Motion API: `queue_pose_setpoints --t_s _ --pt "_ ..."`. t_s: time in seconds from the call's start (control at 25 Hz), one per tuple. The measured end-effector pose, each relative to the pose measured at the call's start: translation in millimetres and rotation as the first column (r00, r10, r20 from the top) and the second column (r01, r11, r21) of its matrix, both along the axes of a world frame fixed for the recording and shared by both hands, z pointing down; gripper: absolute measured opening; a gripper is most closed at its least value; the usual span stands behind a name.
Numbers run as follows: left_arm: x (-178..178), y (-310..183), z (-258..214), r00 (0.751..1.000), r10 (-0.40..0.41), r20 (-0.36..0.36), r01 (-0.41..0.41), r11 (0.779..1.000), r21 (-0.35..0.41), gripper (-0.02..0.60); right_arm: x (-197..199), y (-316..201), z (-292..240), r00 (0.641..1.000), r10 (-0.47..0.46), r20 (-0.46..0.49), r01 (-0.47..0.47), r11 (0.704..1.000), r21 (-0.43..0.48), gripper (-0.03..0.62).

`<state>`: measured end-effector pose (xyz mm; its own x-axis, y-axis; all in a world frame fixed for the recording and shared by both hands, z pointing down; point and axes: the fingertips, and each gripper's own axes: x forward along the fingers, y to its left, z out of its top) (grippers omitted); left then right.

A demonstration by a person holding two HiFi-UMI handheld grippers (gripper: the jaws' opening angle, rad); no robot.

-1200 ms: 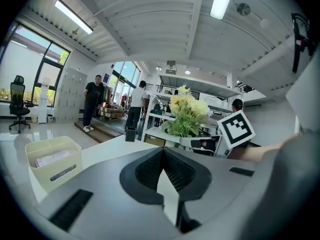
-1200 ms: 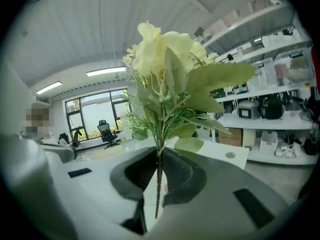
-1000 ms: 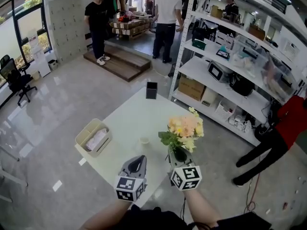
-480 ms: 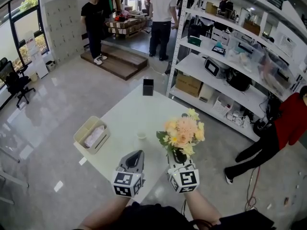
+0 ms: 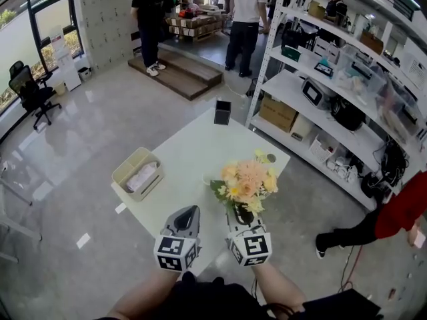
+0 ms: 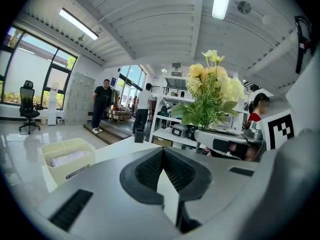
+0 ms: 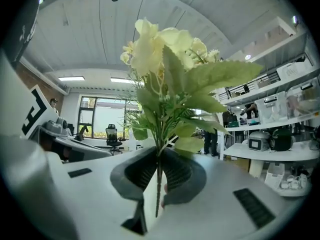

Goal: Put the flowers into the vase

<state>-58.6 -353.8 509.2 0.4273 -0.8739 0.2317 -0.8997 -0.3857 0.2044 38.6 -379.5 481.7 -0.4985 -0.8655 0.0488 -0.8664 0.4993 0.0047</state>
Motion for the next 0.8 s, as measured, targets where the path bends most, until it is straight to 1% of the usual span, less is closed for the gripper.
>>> queue_pose_setpoints --t_s 0.12,0.24,0.4,0.52,0.64,0.8 --pt "-8 1 1 1.0 -0.015 0.001 0.015 1.0 -0.006 0.005 -21 -10 -6 0.999 -0.038 0.005 0.038 0.999 0.015 0.035" --pt "-14 1 2 1.0 -0.025 0.001 0.025 1.0 -0.008 0.005 -36 -28 -26 0.998 -0.056 0.017 0.055 0.996 0.063 0.035" --pt "-22 0 4 0.999 -0.035 -0.004 0.035 0.999 -0.016 0.005 -49 -60 -62 0.998 -0.057 0.029 0.053 0.988 0.147 0.035" --pt "-26 -2 7 0.999 -0.036 -0.008 0.036 0.999 -0.023 0.005 -54 -81 -73 0.998 -0.047 0.037 0.04 0.983 0.18 0.035" --pt "-28 -3 10 0.999 -0.034 -0.011 0.034 0.999 -0.029 0.005 -58 -94 -63 0.999 -0.036 0.028 0.031 0.986 0.163 0.035" --pt "-35 -6 15 0.999 -0.037 -0.01 0.037 0.999 -0.039 0.005 -59 -103 -27 1.0 -0.016 0.004 0.016 0.995 0.096 0.035"
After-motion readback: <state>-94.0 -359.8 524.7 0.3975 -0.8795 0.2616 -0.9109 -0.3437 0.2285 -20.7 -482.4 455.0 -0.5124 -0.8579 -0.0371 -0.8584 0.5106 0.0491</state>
